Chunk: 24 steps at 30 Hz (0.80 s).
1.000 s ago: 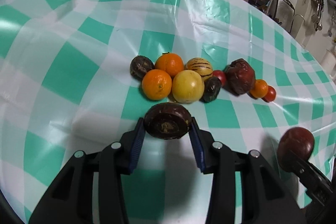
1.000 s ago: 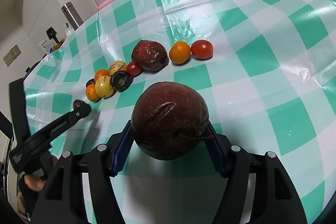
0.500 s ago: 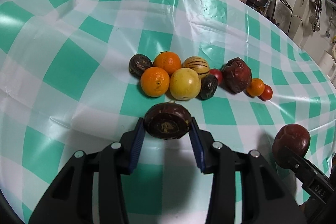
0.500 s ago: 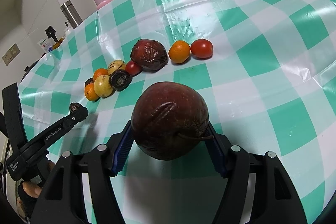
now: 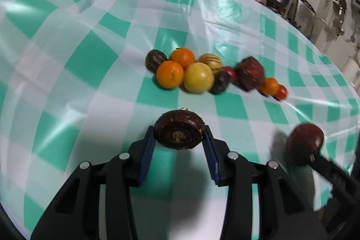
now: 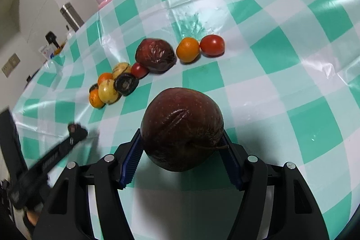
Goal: Organize fruits
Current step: 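Grasp another dark mangosteen with the left tool while the right tool holds the apple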
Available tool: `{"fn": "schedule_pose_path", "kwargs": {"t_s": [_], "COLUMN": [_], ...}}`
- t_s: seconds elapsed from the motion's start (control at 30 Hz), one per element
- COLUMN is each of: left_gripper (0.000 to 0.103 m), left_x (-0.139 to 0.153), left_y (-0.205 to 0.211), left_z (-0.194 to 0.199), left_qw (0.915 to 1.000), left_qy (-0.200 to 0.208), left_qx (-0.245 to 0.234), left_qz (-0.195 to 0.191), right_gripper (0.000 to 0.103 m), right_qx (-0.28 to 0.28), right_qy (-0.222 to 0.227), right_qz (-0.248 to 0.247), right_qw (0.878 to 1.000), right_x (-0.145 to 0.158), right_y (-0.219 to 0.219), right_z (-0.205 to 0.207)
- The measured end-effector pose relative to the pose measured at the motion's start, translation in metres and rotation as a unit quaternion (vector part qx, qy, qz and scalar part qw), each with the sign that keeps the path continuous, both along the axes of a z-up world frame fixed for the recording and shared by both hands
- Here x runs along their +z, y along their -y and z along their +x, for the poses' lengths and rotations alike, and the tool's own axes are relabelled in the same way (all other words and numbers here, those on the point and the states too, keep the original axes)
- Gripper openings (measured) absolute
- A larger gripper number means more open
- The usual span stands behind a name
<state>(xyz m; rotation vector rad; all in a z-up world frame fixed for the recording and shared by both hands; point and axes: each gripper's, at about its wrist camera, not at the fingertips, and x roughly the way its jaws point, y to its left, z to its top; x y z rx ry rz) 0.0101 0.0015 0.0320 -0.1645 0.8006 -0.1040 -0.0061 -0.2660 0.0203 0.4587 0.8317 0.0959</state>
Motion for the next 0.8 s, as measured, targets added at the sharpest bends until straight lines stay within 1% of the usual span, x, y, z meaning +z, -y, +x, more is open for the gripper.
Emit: {"fn": "schedule_pose_path", "kwargs": {"t_s": [0.1, 0.2, 0.3, 0.47, 0.63, 0.8], "left_gripper": [0.043, 0.043, 0.043, 0.043, 0.043, 0.043], "left_x": [0.006, 0.007, 0.008, 0.01, 0.01, 0.011], "left_y": [0.003, 0.009, 0.015, 0.032, 0.048, 0.064], "left_z": [-0.026, -0.048, -0.065, -0.089, -0.105, -0.122], "left_qw": [0.9997, 0.9992, 0.9984, 0.9962, 0.9934, 0.9893], "left_qy": [0.013, 0.015, 0.015, 0.021, 0.024, 0.03], "left_qx": [-0.015, -0.034, -0.052, -0.082, -0.109, -0.137], "left_qz": [0.01, 0.016, 0.013, 0.017, 0.027, 0.041], "right_gripper": [0.064, 0.064, 0.064, 0.064, 0.064, 0.064], "right_qx": [-0.016, -0.015, -0.015, -0.015, -0.016, -0.013], "right_qy": [-0.014, -0.009, -0.006, 0.006, 0.008, 0.012], "right_qz": [0.011, 0.03, 0.025, 0.006, -0.02, -0.066], "right_qw": [1.0, 0.999, 1.0, 1.0, 1.0, 0.998], "right_x": [0.001, 0.003, 0.008, 0.021, 0.026, 0.03], "right_y": [0.006, 0.011, 0.015, 0.024, 0.03, 0.031], "right_z": [-0.016, -0.04, -0.063, -0.095, -0.121, -0.145]}}
